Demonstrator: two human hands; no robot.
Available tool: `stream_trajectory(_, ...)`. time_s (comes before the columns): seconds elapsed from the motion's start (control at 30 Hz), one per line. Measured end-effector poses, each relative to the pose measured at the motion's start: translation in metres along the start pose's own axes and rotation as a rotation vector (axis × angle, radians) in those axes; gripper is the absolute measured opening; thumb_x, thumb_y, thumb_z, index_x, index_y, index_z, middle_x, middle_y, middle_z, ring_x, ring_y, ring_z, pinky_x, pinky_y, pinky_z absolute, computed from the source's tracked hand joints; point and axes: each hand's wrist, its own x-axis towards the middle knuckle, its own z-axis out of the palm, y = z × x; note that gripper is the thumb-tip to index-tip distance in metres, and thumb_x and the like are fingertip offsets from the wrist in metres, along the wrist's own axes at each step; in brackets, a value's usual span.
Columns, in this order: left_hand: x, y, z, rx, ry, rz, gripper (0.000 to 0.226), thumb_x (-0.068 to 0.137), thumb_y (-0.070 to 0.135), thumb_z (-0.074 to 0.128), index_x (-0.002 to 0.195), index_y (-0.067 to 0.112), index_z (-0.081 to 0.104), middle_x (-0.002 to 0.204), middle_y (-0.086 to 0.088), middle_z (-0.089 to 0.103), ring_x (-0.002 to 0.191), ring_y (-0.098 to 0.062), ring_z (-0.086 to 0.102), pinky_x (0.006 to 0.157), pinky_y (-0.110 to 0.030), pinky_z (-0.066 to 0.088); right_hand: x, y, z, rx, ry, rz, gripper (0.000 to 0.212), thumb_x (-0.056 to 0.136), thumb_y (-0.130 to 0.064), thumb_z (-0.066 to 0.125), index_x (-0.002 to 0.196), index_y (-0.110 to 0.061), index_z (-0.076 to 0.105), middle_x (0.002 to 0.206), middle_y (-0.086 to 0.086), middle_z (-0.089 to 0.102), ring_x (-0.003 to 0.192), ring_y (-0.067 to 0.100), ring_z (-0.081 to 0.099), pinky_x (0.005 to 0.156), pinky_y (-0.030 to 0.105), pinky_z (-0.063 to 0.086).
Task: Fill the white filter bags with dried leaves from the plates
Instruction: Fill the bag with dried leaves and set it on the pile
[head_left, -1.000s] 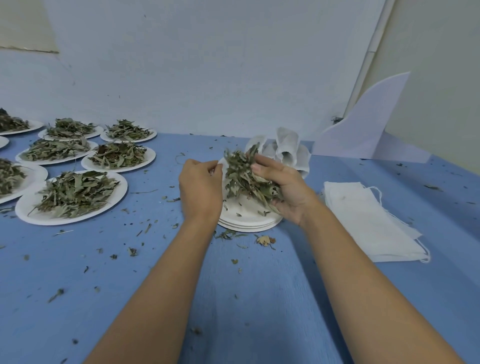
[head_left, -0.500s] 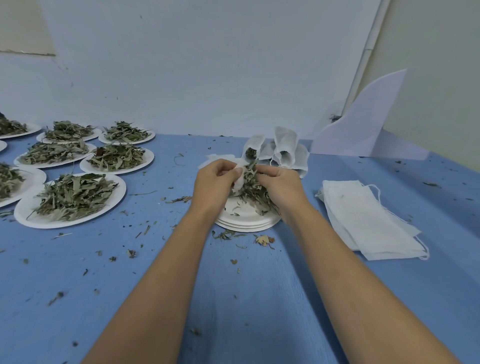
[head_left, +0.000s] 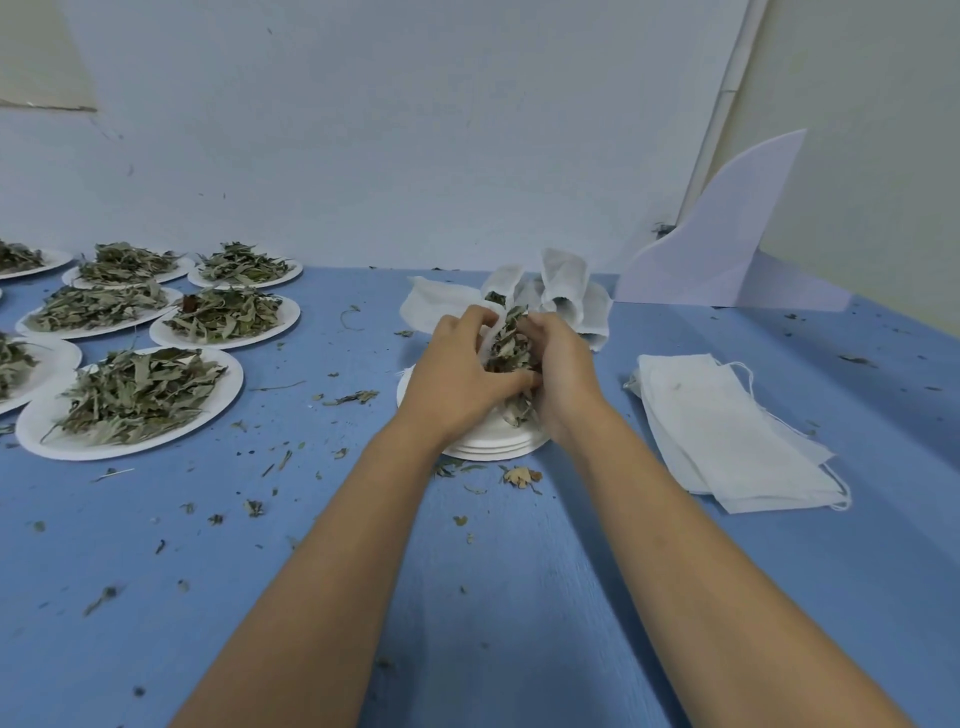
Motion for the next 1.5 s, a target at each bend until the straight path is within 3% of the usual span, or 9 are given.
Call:
stream_trajectory(0.2, -0.001, -0.006, -0.003, 0.009, 0.195, -0.023, 0.033, 0.074, 0.023, 0.076, 0.099, 0.021, 0.055, 0.110, -0.001, 0.043, 0.076, 0.001, 0.046, 0.060, 0.005, 0.033, -0.010, 0.010, 0.017, -0.220, -0.013, -0.125, 0.038, 0.096, -0.042, 0.037, 0.094, -0.017, 0.065, 0.097, 0.006, 0.070, 0.095, 0.025, 0.066, 0.087, 0.040, 0.049)
stream_trajectory(0.4, -0.004, -0.009, -0.004, -0.003, 0.258, -0.073, 0.026, 0.075, 0.024, 0.076, 0.079, 0.024, 0.051, 0.107, 0.001, 0.056, 0.085, -0.009, 0.050, 0.063, -0.008, 0.035, -0.018, 0.011, 0.017, -0.328, 0.060, -0.146, 0.028, 0.096, -0.050, 0.036, 0.109, -0.024, 0.039, 0.088, -0.006, 0.057, 0.079, 0.008, 0.057, 0.068, 0.031, 0.044)
stream_trajectory(0.53, -0.003, -0.011, -0.006, -0.037, 0.262, -0.084, 0.036, 0.075, 0.020, 0.076, 0.069, 0.027, 0.041, 0.099, 0.000, 0.060, 0.080, -0.017, 0.052, 0.062, -0.026, 0.036, -0.018, 0.005, 0.018, -0.226, 0.061, -0.062, 0.024, 0.096, -0.046, 0.039, 0.105, -0.024, 0.044, 0.099, 0.006, 0.065, 0.080, 0.019, 0.060, 0.079, 0.041, 0.048)
stream_trajectory(0.63, -0.004, -0.014, -0.004, -0.053, 0.300, -0.084, 0.039, 0.075, 0.018, 0.076, 0.068, 0.025, 0.038, 0.088, -0.002, 0.058, 0.075, -0.022, 0.051, 0.061, -0.030, 0.035, -0.017, 0.000, 0.015, -0.075, -0.032, 0.053, 0.037, 0.098, -0.041, 0.039, 0.122, -0.014, 0.050, 0.092, 0.005, 0.065, 0.070, 0.012, 0.064, 0.064, 0.027, 0.049)
stream_trajectory(0.77, -0.004, -0.014, -0.001, -0.076, 0.344, -0.097, 0.036, 0.076, 0.017, 0.070, 0.067, 0.022, 0.035, 0.071, 0.001, 0.051, 0.063, -0.023, 0.046, 0.056, -0.032, 0.035, -0.017, -0.010, 0.009, -0.167, -0.108, 0.060, 0.025, 0.097, -0.035, 0.044, 0.095, -0.018, 0.062, 0.080, -0.004, 0.063, 0.070, 0.002, 0.060, 0.060, 0.021, 0.040)
stream_trajectory(1.03, -0.003, -0.016, -0.009, -0.244, 0.318, -0.100, 0.038, 0.078, 0.008, 0.072, 0.067, 0.021, 0.038, 0.073, 0.003, 0.052, 0.063, -0.019, 0.049, 0.058, -0.035, 0.042, -0.009, -0.003, -0.005, -0.656, 0.026, -0.480, 0.021, 0.092, -0.011, 0.057, 0.108, -0.017, 0.068, 0.106, -0.008, 0.066, 0.090, 0.003, 0.058, 0.072, 0.004, 0.042)
stream_trajectory(1.17, -0.003, -0.015, -0.008, -0.280, 0.269, -0.073, 0.037, 0.078, 0.005, 0.072, 0.066, 0.020, 0.040, 0.090, -0.008, 0.065, 0.064, -0.022, 0.056, 0.060, -0.043, 0.051, -0.007, 0.001, -0.004, -0.784, 0.031, -0.582, 0.020, 0.089, -0.011, 0.061, 0.105, -0.016, 0.072, 0.103, -0.005, 0.071, 0.090, 0.006, 0.062, 0.078, 0.017, 0.047)
stream_trajectory(1.4, -0.001, -0.016, -0.010, -0.326, 0.229, -0.072, 0.035, 0.078, 0.005, 0.073, 0.067, 0.020, 0.043, 0.094, 0.009, 0.067, 0.067, -0.013, 0.064, 0.055, -0.021, 0.050, -0.009, 0.001, -0.005, -0.836, 0.111, -0.674, 0.017, 0.091, -0.009, 0.058, 0.099, -0.011, 0.072, 0.094, -0.001, 0.071, 0.089, 0.012, 0.062, 0.075, 0.021, 0.045)
stream_trajectory(1.5, 0.000, -0.015, -0.012, -0.335, 0.338, -0.108, 0.033, 0.078, 0.008, 0.073, 0.067, 0.020, 0.044, 0.079, 0.012, 0.060, 0.057, 0.007, 0.056, 0.057, -0.017, 0.049, -0.012, 0.005, -0.003, -1.010, 0.117, -0.773, 0.017, 0.094, -0.012, 0.053, 0.101, -0.010, 0.068, 0.098, 0.003, 0.068, 0.095, 0.019, 0.058, 0.081, 0.030, 0.043)
